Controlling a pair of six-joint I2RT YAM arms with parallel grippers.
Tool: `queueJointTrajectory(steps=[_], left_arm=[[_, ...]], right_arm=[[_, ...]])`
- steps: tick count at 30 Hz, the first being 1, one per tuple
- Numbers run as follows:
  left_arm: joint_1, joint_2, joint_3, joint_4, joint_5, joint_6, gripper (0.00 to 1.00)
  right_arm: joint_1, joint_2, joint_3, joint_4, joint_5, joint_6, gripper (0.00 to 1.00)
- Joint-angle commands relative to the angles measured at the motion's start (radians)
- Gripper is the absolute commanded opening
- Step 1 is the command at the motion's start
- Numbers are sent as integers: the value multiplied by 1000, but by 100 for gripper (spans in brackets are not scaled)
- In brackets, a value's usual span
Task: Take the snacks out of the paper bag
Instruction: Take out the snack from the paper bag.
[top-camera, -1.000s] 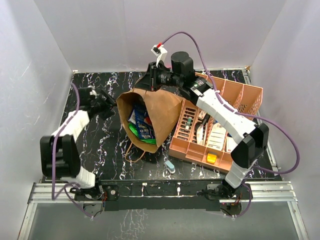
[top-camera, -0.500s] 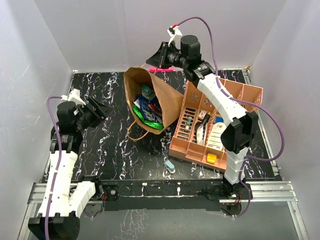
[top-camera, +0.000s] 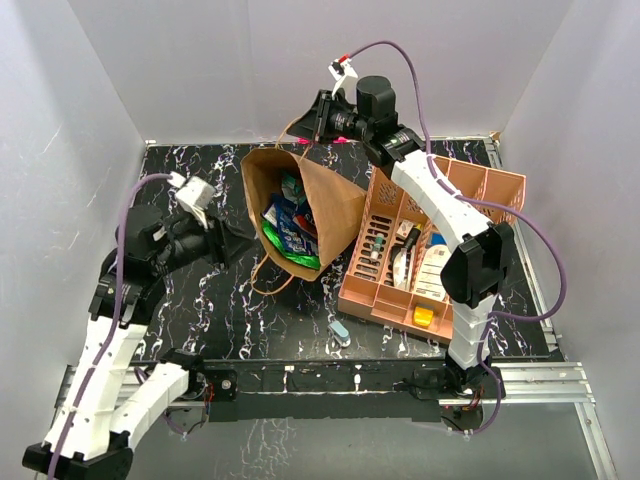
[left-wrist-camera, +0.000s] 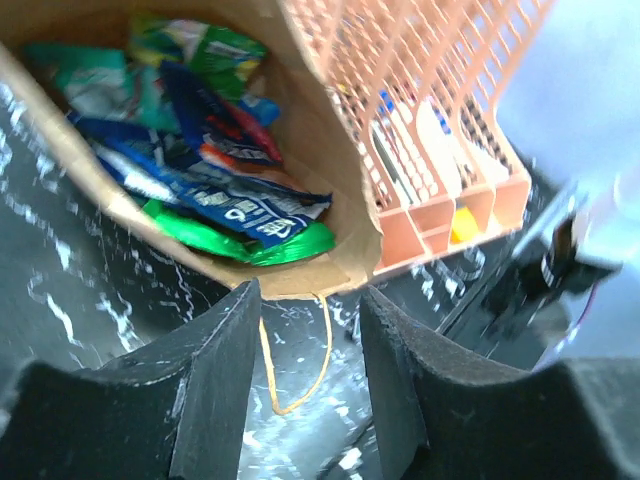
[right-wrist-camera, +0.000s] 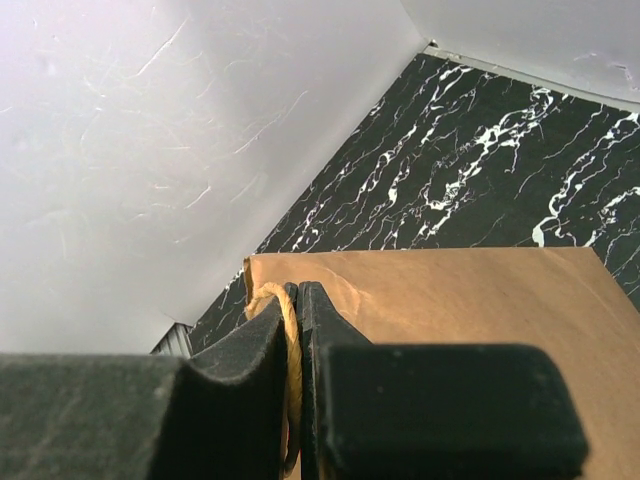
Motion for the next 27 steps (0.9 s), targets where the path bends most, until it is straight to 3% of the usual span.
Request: queueJointTrajectory(steps=[1,4,7,12,15,20,27], left_arm=[[-97,34,42,-31,148,448,43],[-147,63,21,-3,188,660,43],[-234,105,-17,43,132,786,43],[-383,189,-16,-30,17,1078,31],[-394,187,-45,7,1,1190,26],[-469,258,-36,-56,-104,1274,15],[-502,296,-42,-56,-207,1319,17]], right_arm=[[-2,-60,-7,71,-10,2,7],[-3,-51,-1,71,-17,7,7],[-2,-46,2,71,-19,11,7],[-2,-49,-1,76,-18,14,7],[-2,-49,-2,80,-19,18,7],[-3,-50,-13,86,-27,25,7],[-3,-77,-67,117,-23,25,7]])
